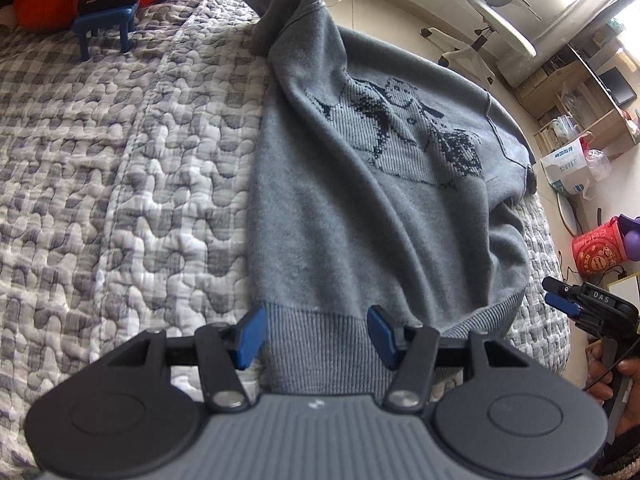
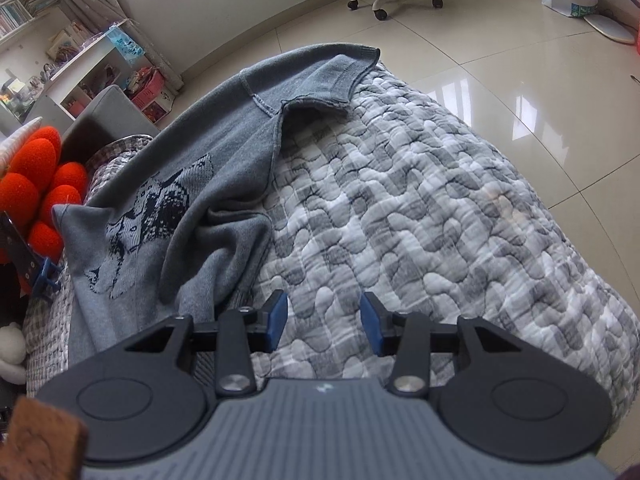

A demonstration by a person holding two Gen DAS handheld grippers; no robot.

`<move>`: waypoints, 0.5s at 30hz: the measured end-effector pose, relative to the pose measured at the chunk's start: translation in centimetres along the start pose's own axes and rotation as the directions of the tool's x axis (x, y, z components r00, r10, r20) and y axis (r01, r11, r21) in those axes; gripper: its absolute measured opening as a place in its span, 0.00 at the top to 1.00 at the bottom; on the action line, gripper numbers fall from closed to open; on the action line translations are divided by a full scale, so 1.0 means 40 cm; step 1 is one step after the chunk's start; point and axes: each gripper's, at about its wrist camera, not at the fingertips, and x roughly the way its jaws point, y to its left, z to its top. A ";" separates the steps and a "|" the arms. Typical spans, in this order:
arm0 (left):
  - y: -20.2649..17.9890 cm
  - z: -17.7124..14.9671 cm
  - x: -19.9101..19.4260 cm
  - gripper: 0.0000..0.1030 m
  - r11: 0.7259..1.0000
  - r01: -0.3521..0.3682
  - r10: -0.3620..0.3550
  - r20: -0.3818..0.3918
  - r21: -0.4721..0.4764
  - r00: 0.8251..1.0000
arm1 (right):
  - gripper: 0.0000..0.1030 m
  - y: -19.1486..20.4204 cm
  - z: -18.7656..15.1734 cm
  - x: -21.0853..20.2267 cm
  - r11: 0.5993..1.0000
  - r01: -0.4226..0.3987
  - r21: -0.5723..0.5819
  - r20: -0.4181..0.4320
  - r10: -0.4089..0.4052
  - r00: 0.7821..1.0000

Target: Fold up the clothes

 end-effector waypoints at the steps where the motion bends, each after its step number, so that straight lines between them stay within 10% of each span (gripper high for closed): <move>1: 0.007 -0.005 0.001 0.45 1.000 0.008 -0.008 -0.008 -0.004 1.000 | 0.56 0.003 -0.008 0.001 1.000 -0.003 -0.007 -0.006 0.003 1.000; 15: 0.061 -0.063 0.039 0.50 0.996 0.078 -0.083 -0.086 -0.051 0.993 | 0.54 0.027 -0.005 -0.023 0.997 -0.052 -0.060 -0.150 0.043 0.988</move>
